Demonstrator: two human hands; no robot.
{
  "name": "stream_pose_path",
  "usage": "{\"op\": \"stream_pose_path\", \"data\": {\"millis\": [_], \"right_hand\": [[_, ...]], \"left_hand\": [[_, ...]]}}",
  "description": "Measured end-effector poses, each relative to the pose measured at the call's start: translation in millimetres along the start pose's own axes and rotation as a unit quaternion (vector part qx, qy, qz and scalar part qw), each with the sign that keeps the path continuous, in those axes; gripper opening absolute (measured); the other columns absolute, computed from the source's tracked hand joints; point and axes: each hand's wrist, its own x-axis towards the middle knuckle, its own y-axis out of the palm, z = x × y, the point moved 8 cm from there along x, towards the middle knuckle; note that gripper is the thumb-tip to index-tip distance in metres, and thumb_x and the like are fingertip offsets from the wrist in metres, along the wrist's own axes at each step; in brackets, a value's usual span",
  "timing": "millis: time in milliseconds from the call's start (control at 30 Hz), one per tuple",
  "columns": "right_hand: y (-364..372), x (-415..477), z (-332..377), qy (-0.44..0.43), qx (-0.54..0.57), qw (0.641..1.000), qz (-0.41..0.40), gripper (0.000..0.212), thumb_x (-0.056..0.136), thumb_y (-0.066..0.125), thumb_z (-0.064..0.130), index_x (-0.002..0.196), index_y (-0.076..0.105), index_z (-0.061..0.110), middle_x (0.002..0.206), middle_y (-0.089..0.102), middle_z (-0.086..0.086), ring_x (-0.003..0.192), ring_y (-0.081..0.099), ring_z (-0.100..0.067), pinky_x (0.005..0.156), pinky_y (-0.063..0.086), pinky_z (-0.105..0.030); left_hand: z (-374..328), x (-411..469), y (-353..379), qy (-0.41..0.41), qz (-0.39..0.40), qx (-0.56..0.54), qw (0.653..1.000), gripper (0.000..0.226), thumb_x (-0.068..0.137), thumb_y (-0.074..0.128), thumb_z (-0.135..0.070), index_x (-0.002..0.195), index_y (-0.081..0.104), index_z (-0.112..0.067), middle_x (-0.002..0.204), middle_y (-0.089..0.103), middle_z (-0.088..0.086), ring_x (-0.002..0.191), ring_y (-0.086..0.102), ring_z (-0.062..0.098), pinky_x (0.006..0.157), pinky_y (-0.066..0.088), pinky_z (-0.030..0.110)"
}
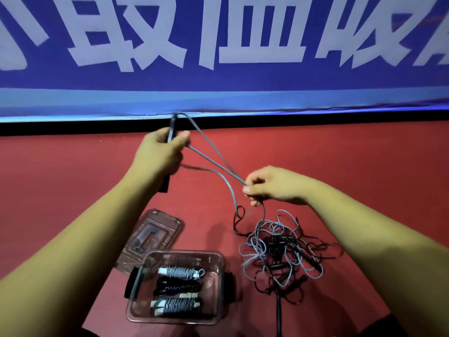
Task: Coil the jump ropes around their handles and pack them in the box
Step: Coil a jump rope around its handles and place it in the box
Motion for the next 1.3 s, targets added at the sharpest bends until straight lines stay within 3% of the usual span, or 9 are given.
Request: {"op": "stream_pose_path", "data": {"millis": [133, 267, 367, 467, 600, 800, 933, 1133, 1300], "right_hand": [[-2.7, -1.7, -43.8, 0.083, 0.005, 0.997, 0.011, 0.015, 0.095, 0.059, 0.007, 0.083, 0.065, 0.002, 0.084, 0.069, -0.021, 0.080, 0.063, -0.024, 0.089, 0.053, -0.036], [3.0, 6.1, -0.7, 0.004, 0.054, 0.998, -0.017, 0.018, 0.098, 0.054, 0.008, 0.084, 0.065, 0.007, 0.064, 0.053, -0.007, 0.060, 0.059, -0.026, 0.065, 0.051, -0.037], [8.6, 7.6, 46.2, -0.093, 0.076, 0.992, -0.027, 0.017, 0.097, 0.055, 0.008, 0.086, 0.069, 0.008, 0.057, 0.045, 0.000, 0.051, 0.041, -0.019, 0.052, 0.038, -0.028], [-8.9, 4.6, 70.3, -0.134, 0.178, 0.971, -0.082, 0.015, 0.095, 0.056, 0.005, 0.085, 0.068, 0.005, 0.052, 0.038, 0.001, 0.049, 0.028, -0.014, 0.049, 0.027, -0.024], [-6.5, 6.9, 55.5, -0.119, 0.137, 0.982, -0.047, 0.013, 0.095, 0.060, 0.010, 0.084, 0.063, 0.003, 0.059, 0.049, -0.004, 0.050, 0.044, -0.017, 0.050, 0.040, -0.023], [23.2, 10.7, -56.4, 0.098, -0.014, 0.994, 0.055, 0.029, 0.102, 0.049, 0.017, 0.077, 0.061, 0.008, 0.065, 0.061, -0.008, 0.056, 0.058, -0.017, 0.058, 0.046, -0.026], [9.8, 13.2, -10.9, 0.010, -0.077, 0.996, -0.032, 0.034, 0.102, 0.049, 0.028, 0.081, 0.067, 0.008, 0.052, 0.052, -0.001, 0.047, 0.047, -0.016, 0.048, 0.039, -0.024], [17.6, 2.7, 73.7, -0.144, -0.056, 0.987, -0.039, 0.025, 0.097, 0.059, 0.030, 0.083, 0.073, 0.014, 0.049, 0.046, 0.005, 0.044, 0.038, -0.009, 0.049, 0.034, -0.023], [1.5, 5.9, 59.1, -0.114, -0.014, 0.992, -0.048, 0.026, 0.095, 0.062, 0.027, 0.076, 0.065, 0.010, 0.055, 0.053, -0.002, 0.048, 0.052, -0.014, 0.054, 0.046, -0.026]], "left_hand": [[18.2, 12.5, -44.7, -0.035, -0.113, 0.077, 0.990, 0.024, 0.097, 0.059, -0.018, 0.073, 0.056, -0.016, 0.050, 0.047, 0.001, 0.037, 0.046, 0.015, 0.041, 0.032, 0.020], [0.1, 3.9, -31.9, 0.063, -0.056, 0.328, 0.941, 0.008, 0.095, 0.057, -0.023, 0.096, 0.065, -0.022, 0.078, 0.071, -0.002, 0.053, 0.070, 0.019, 0.053, 0.048, 0.029], [-9.5, -18.4, 15.2, 0.042, 0.120, 0.147, 0.981, 0.016, 0.101, 0.053, -0.024, 0.109, 0.064, -0.015, 0.091, 0.074, -0.002, 0.044, 0.062, 0.015, 0.039, 0.035, 0.020], [-1.0, -42.6, 48.0, -0.018, 0.250, 0.075, 0.965, 0.020, 0.101, 0.053, -0.024, 0.094, 0.063, -0.007, 0.057, 0.059, -0.002, 0.032, 0.042, 0.014, 0.041, 0.029, 0.022], [-11.2, -20.2, 26.3, 0.013, 0.129, -0.022, 0.991, 0.023, 0.098, 0.057, -0.015, 0.076, 0.050, -0.011, 0.045, 0.031, -0.002, 0.029, 0.028, 0.012, 0.037, 0.019, 0.017], [1.2, 3.6, -41.3, -0.011, -0.080, -0.008, 0.997, 0.018, 0.095, 0.060, -0.014, 0.078, 0.056, -0.013, 0.066, 0.051, 0.005, 0.031, 0.045, 0.011, 0.035, 0.026, 0.015], [10.9, 1.5, -36.1, 0.009, -0.005, 0.312, 0.950, 0.007, 0.093, 0.062, -0.018, 0.098, 0.066, -0.015, 0.091, 0.072, 0.007, 0.053, 0.070, 0.026, 0.042, 0.037, 0.022], [10.8, -42.7, 42.2, -0.031, 0.263, 0.144, 0.954, 0.016, 0.099, 0.057, -0.024, 0.101, 0.064, -0.010, 0.073, 0.067, 0.008, 0.037, 0.049, 0.015, 0.036, 0.029, 0.018], [10.2, -22.4, 26.6, -0.039, 0.167, 0.071, 0.983, 0.019, 0.098, 0.059, -0.018, 0.081, 0.053, -0.013, 0.056, 0.036, 0.003, 0.038, 0.029, 0.012, 0.038, 0.020, 0.016]]}}
